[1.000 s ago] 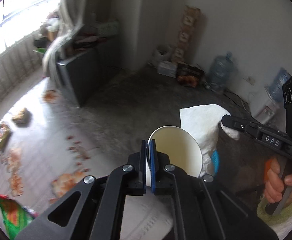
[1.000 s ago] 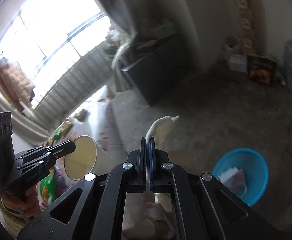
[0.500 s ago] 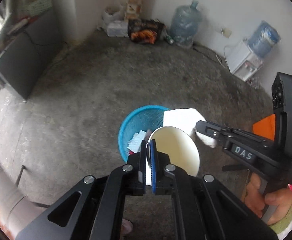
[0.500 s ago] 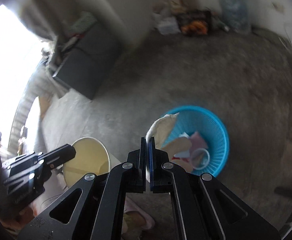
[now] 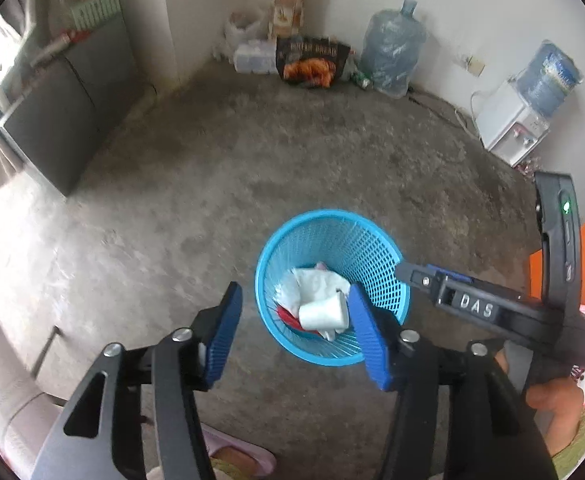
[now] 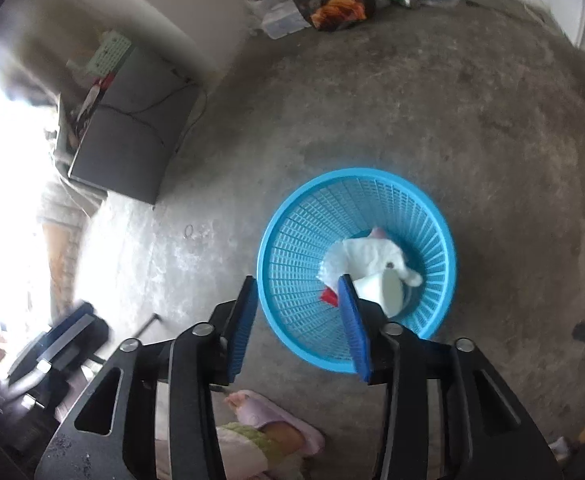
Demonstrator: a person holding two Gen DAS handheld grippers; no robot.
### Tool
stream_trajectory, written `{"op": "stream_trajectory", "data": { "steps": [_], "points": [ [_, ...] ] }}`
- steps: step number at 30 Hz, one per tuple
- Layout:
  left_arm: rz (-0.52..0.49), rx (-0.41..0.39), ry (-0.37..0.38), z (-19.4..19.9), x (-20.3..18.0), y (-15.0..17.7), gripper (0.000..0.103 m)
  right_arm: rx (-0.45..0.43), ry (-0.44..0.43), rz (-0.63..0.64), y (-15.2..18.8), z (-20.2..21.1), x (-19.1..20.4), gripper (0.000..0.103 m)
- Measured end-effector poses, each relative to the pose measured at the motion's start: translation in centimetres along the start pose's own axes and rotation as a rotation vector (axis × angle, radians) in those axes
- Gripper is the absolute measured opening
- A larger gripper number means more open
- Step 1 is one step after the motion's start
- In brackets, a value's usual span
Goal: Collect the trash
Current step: 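Carry the cup and glove over the blue basket and open both grippers, then move both open grippers back over the table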
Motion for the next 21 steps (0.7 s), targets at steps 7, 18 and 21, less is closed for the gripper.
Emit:
{"op": "stream_trajectory", "data": {
  "steps": [7,18,21],
  "points": [
    [0.056,-0.132,0.042,8.5,2.3,2.7,0.077,-0.118,0.083,0.179,1.9,5.6,4.5,0.081],
    [0.301,-0.333,-0.077,23.3,14.0,13.3,0.097,-0.321,0.163,0.575,8.4,10.9,18.3,0.095],
    [0.429,-0.355,-0.138,26.3,17.9,17.9,0.097,-0.335,0.103,0.711,11.6,10.7,23.2,0.095]
  ]
}}
Point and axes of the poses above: each gripper's, at about its wrist camera, not at the fingertips, and z roughly against the way its jaws point, x to its left, y to its underside, the point moved 5 cm from there along -z, roughly the way its jaws point, and after that the axes turned 6 degrees about -y, right-handed, at the moved point
